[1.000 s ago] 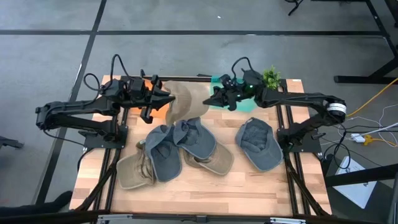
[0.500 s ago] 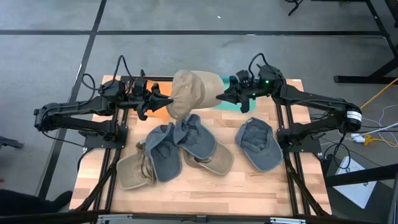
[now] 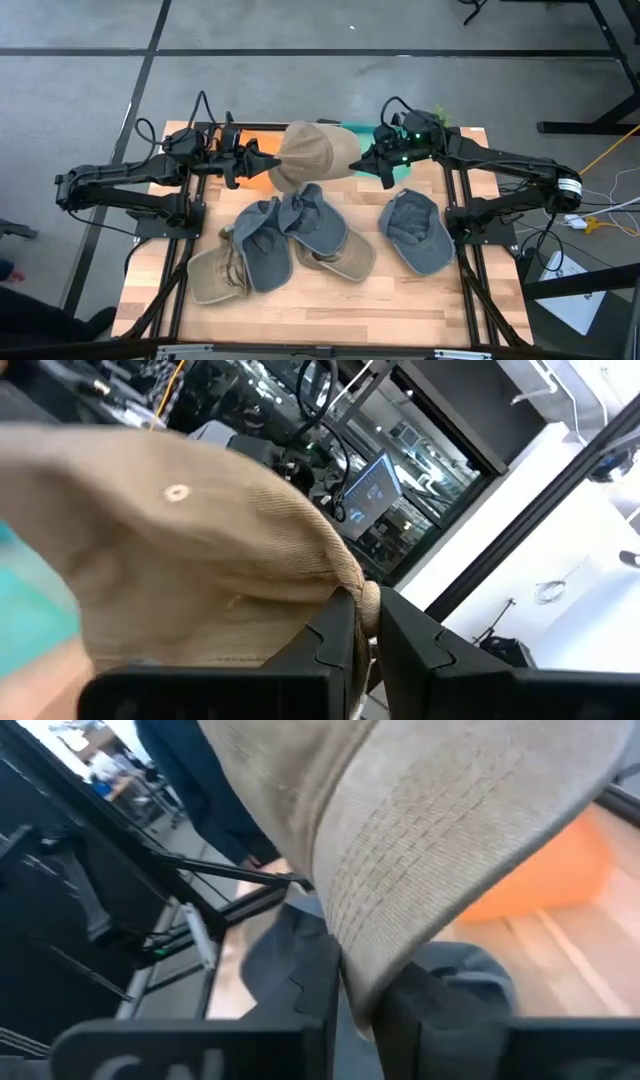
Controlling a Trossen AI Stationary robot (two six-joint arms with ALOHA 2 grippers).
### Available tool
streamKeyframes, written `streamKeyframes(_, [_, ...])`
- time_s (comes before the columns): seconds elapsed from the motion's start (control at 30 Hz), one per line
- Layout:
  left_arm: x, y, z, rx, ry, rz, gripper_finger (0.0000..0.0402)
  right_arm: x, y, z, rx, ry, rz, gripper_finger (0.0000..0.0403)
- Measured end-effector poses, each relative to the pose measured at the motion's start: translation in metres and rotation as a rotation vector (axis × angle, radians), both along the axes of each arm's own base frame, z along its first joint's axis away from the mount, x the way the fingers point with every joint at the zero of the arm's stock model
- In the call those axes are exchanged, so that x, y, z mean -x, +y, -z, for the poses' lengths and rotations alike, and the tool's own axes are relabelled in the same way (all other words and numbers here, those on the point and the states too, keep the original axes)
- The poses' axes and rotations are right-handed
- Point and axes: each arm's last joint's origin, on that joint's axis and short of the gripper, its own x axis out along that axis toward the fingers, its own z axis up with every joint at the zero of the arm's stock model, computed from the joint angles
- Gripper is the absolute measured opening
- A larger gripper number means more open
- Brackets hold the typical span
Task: Pick & Place hat
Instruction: Put the top brown cap into the green bin
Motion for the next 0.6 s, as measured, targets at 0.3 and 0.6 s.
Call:
streamKeyframes(0.3, [-0.0008,0.0001,0.0076,0.100,0.079,0.014,0.0024,-0.0003,0.0015,0.0001,-0.004,0.000,-0.016,0.0149])
streamKeyframes(0.6, [-0.0009,-0.0003,0.0083,0.172,0.086,0.037,0.0025,0.0000,0.0021,0.0016,0.021,0.011,-0.033,0.0226])
